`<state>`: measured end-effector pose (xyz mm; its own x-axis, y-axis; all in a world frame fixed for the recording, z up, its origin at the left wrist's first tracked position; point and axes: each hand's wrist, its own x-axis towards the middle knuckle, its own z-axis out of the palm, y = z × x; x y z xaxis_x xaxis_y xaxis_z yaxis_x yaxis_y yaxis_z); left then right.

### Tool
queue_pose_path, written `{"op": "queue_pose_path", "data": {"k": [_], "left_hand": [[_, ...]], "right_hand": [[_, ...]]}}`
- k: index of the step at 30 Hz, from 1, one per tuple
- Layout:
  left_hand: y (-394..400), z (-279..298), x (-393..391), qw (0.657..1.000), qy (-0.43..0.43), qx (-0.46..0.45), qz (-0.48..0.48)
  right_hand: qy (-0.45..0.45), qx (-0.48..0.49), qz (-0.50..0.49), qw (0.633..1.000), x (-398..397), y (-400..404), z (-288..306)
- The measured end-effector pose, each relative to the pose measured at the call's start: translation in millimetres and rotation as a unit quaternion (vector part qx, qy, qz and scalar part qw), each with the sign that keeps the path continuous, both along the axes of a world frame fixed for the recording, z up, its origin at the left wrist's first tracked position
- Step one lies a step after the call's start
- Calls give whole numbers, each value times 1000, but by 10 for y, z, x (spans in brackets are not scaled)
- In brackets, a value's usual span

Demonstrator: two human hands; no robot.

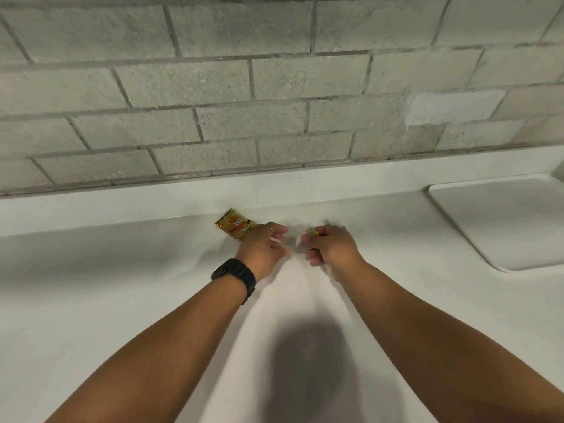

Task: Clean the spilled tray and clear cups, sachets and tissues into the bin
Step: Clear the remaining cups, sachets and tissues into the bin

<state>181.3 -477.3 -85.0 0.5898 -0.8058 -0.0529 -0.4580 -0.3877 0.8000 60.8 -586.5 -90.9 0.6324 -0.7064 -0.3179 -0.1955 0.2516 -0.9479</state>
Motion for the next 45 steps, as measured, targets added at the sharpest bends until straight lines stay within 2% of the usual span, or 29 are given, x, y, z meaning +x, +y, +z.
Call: {"op": "queue_pose_path", "data": {"k": [3, 5, 9, 12, 14, 19, 22, 24, 27, 31, 35, 39, 45], "left_hand": [[-34, -34, 292, 997, -56, 49, 15], [-44, -30, 502, 989, -114, 98, 2], [-127, -4, 838, 928, -253, 259, -93], [-187, 73, 888, 861, -315, 366, -158], [-214, 145, 876, 832, -343, 402, -168], [-221, 201, 971, 806, -410, 407, -128], [-202, 191, 966, 821, -403, 398, -74], [-154, 223, 915, 858, -364, 362, -29], [-39, 285, 781, 928, -260, 265, 18], [45, 394, 494, 968, -170, 178, 41], [58, 481, 75, 984, -104, 138, 36], [31, 468, -428, 992, -59, 114, 14], [-92, 455, -1379, 998, 5, 63, -18]], "right_hand": [[114, -98, -78, 985, -65, -289, -3], [191, -144, -85, 967, -65, -447, 3], [395, -253, -60, 881, -7, -593, -32], [424, -301, -34, 853, 8, -595, -50], [425, -323, -17, 845, 4, -595, -78], [399, -338, -1, 853, 52, -541, -79], [366, -316, -2, 875, 19, -469, -89], [330, -307, -7, 892, -36, -432, -84], [258, -260, -19, 930, -142, -337, -44], [156, -188, -63, 968, -344, -164, -16], [115, -137, -80, 981, -635, -12, 43], [-1, -42, -138, 990, -956, 130, 143], [-2, -77, -188, 979, -1811, 128, 344]]}}
